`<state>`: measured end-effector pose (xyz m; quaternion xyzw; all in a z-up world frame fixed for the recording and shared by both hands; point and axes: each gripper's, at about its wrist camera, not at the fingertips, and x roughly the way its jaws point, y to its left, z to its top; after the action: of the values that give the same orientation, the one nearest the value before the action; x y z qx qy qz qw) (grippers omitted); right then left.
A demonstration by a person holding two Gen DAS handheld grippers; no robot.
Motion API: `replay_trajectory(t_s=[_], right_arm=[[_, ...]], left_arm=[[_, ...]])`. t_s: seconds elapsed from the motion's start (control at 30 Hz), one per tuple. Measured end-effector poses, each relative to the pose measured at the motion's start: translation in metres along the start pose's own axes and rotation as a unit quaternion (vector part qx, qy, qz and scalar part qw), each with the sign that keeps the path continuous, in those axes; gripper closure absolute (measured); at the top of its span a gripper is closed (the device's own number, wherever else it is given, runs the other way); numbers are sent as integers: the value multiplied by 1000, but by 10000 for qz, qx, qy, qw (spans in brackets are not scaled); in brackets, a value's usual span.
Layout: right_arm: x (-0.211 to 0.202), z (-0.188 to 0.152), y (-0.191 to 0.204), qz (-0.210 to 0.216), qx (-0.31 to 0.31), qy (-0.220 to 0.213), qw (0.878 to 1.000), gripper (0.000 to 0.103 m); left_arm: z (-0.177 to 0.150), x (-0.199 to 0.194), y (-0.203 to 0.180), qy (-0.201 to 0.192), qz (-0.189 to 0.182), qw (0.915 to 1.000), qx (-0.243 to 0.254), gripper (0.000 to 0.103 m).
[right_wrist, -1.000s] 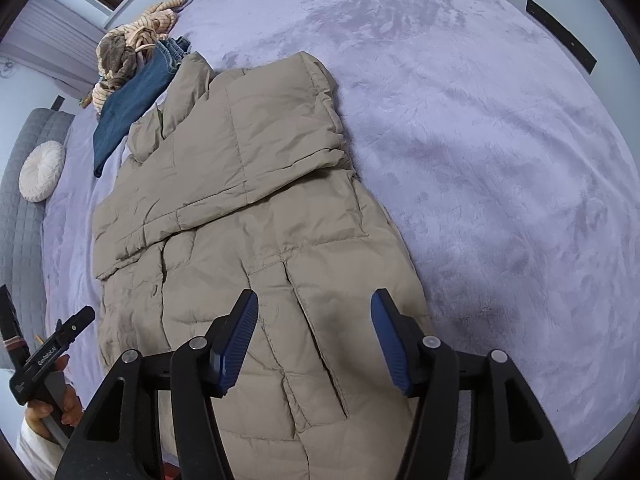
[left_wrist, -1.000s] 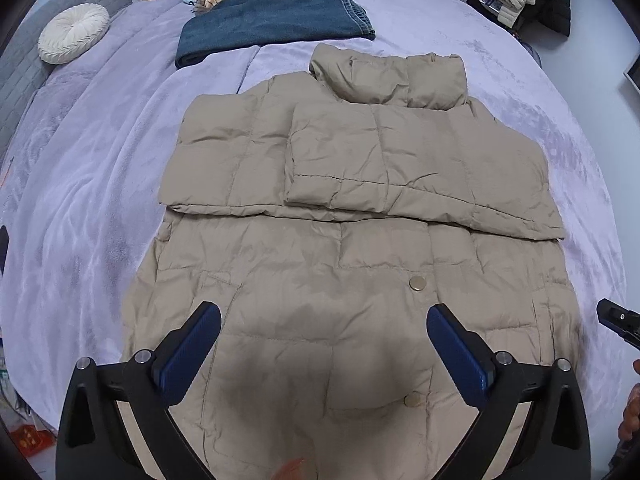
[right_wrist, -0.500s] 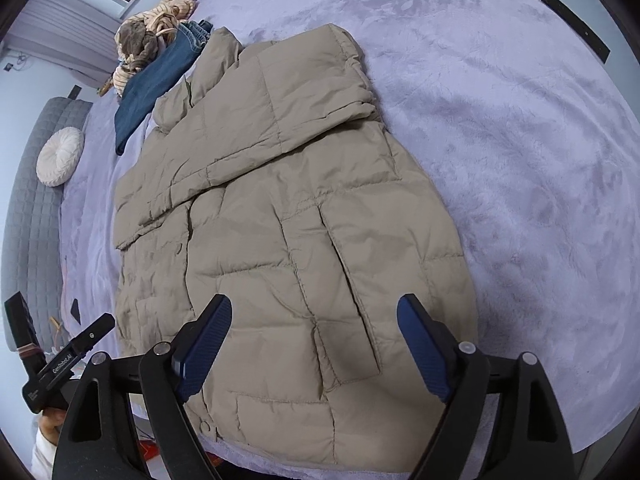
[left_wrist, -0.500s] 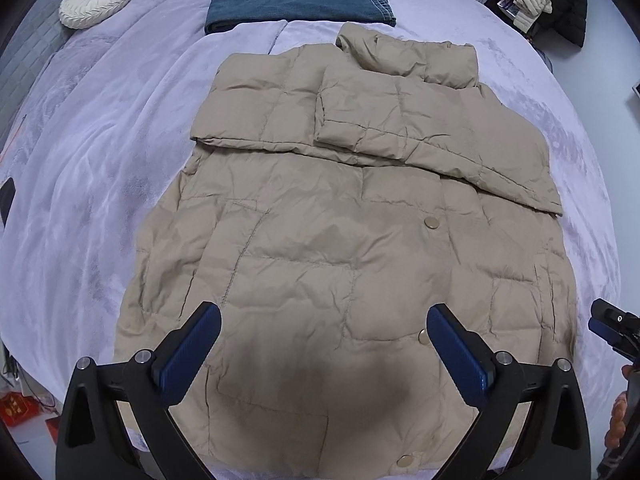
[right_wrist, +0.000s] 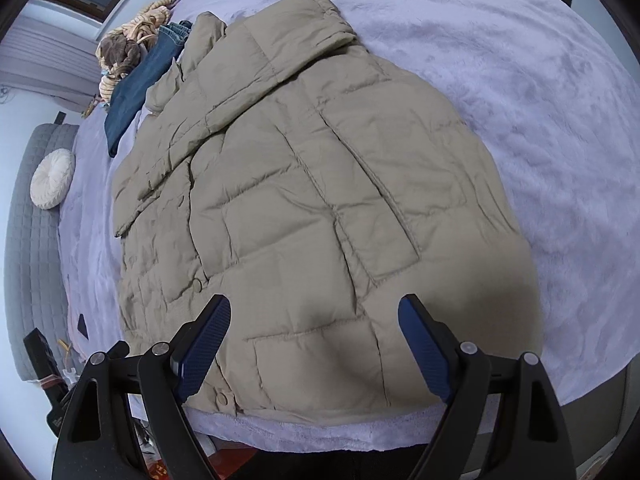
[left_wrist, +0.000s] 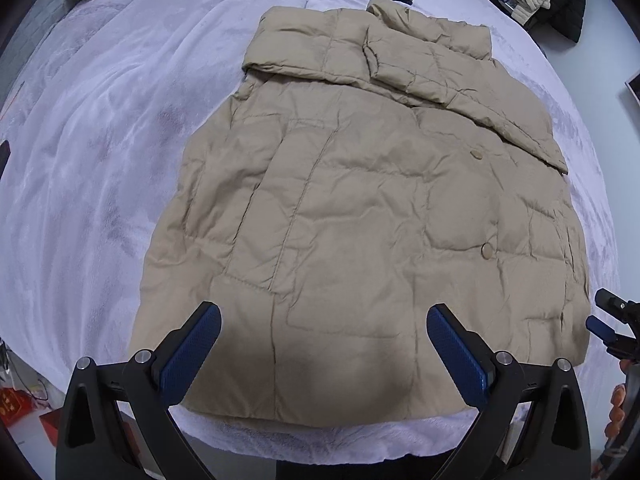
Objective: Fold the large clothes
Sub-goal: 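Release the jacket and smooth the folded side with the right tool, then grasp the jacket hem with both tools and lift it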
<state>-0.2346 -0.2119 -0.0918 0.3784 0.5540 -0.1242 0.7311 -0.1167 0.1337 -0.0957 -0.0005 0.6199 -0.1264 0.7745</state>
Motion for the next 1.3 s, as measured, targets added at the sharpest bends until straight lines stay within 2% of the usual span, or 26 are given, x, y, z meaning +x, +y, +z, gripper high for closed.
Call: replay_trajectory(t_s=[0.3,0.43,0.6,0.77,0.87,0.9,0.93,0.97,1.1,1.2,1.23,1.3], right_arm=[[-3,-34,-30,20,588,-86,9982,15],[0,-47,-50,44,980,-81,9951,15],[5,-60,-76,79,1552,-204,9876,14],[17,-66,-93,233,2046,-206,9784,14],[27,-68,-100,472,2368,-224,9701,14],[29,-68,-101,559,2443,-231,9678,11],[32,-67,-102,694,2526,-251,9648,0],[34,-66,-101,872,2584,-281,9617,0],[43,-60,-96,1611,2789,-304,9462,0],[48,-55,-93,1757,2828,-247,9426,0],[48,-54,-92,1756,2815,-209,9431,0],[49,-51,-91,1770,2799,-167,9434,0]], left_arm=[[-31,4,29,137,-271,9994,-142,0],[-44,5,44,201,-607,9973,-350,0],[-59,5,67,278,-955,9927,-689,0],[-71,8,85,423,-1004,9897,-934,0],[-78,16,94,656,-1274,9834,-1111,0],[-80,22,96,766,-1408,9800,-1177,0],[-81,29,96,869,-1499,9771,-1234,0],[-82,33,94,918,-1566,9753,-1262,0],[-72,38,89,688,-1817,9712,-1381,0],[-61,41,87,497,-2138,9620,-1626,0],[-57,43,87,449,-2192,9594,-1719,3],[-51,47,87,414,-2296,9541,-1877,21]])
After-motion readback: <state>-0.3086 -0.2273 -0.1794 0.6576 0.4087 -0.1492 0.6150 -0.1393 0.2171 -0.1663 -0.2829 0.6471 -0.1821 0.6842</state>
